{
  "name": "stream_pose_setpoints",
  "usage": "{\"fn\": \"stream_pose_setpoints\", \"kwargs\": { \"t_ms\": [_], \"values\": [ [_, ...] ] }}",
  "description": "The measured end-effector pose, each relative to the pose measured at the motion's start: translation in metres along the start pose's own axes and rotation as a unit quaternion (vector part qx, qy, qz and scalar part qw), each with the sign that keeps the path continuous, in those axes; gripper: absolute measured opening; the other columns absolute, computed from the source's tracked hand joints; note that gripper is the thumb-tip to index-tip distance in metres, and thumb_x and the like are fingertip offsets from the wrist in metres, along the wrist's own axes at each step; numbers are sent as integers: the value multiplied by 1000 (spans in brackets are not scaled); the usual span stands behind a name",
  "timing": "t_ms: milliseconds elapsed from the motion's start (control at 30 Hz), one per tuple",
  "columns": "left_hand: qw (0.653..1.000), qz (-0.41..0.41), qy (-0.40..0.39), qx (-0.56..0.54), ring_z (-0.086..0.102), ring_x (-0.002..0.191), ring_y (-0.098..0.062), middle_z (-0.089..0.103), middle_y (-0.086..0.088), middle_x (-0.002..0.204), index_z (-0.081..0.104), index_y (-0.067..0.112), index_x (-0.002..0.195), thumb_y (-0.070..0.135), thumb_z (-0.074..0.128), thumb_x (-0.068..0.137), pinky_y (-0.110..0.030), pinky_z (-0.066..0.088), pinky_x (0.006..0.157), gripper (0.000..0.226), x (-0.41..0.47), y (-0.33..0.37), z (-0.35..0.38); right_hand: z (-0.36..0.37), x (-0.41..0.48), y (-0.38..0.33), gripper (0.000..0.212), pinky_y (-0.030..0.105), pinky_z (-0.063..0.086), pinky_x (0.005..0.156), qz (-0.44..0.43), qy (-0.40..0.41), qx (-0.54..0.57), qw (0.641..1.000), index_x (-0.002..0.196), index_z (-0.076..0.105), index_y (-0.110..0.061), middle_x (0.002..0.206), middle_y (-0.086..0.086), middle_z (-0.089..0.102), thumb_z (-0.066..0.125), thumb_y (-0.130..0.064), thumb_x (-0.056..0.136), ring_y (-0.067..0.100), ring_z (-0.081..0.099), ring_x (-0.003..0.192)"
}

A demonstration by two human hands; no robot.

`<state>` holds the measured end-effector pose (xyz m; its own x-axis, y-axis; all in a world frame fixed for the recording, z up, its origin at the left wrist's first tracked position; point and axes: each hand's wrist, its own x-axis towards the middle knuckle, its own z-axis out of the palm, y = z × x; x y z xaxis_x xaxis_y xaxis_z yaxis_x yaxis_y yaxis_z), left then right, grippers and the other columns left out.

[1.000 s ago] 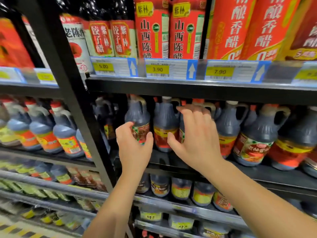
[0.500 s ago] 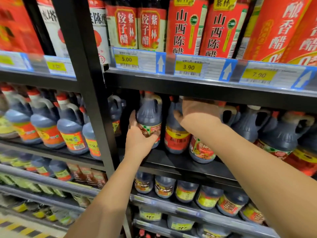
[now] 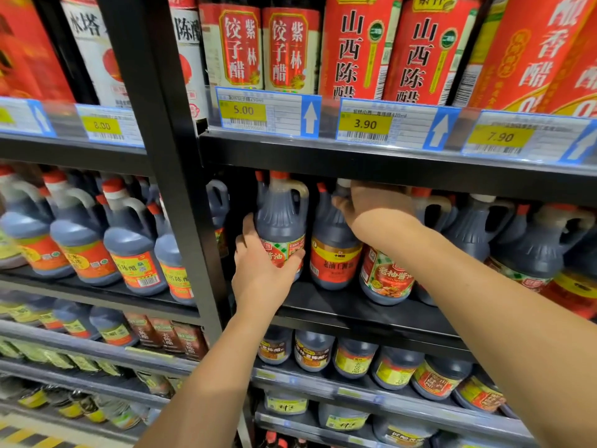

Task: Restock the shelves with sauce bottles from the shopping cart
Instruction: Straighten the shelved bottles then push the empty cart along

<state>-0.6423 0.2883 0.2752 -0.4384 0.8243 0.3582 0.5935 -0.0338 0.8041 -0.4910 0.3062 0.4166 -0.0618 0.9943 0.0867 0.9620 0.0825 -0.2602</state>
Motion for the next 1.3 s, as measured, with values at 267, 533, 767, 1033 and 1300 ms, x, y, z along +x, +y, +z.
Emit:
{"fn": "stream_pose_setpoints", "kwargs": {
  "t_ms": [267,533,767,1033,1300],
  "values": [
    [998,25,43,24,43,125,-25,41,-1,128,20,27,146,64,71,69,-41,48,77,100,-15,-4,-4,1,-13,10,24,31,42,73,-99,63,-37,992,106,58,-16,99,7,59,46,-37,101,28,57,92],
    [997,-8,64,29,32,122,-24,37,-9,129,32,7,138,60,79,67,-51,51,87,100,-19,-5,0,-1,-16,17,14,27,40,71,-140,72,19,987,102,61,-19,97,1,62,53,-30,99,20,52,83],
    [997,-11,74,31,32,120,-26,35,-8,127,31,9,137,62,77,68,-56,52,80,98,-20,-5,3,1,-15,20,14,26,34,68,-150,80,23,985,95,55,-22,77,-5,48,51,-35,100,17,45,75],
    [997,-10,68,17,33,120,-29,35,-8,128,32,6,136,58,78,69,-60,49,84,97,-18,-7,6,5,-15,21,28,31,44,70,-167,112,5,980,103,59,-16,86,4,58,50,-42,99,24,52,78],
    [998,-3,59,-10,33,118,-28,35,-8,125,35,3,132,56,79,68,-54,47,88,93,-17,-8,6,6,-17,22,35,34,49,75,-163,126,14,978,107,56,-13,89,6,60,49,-46,98,26,57,84]
  ]
}}
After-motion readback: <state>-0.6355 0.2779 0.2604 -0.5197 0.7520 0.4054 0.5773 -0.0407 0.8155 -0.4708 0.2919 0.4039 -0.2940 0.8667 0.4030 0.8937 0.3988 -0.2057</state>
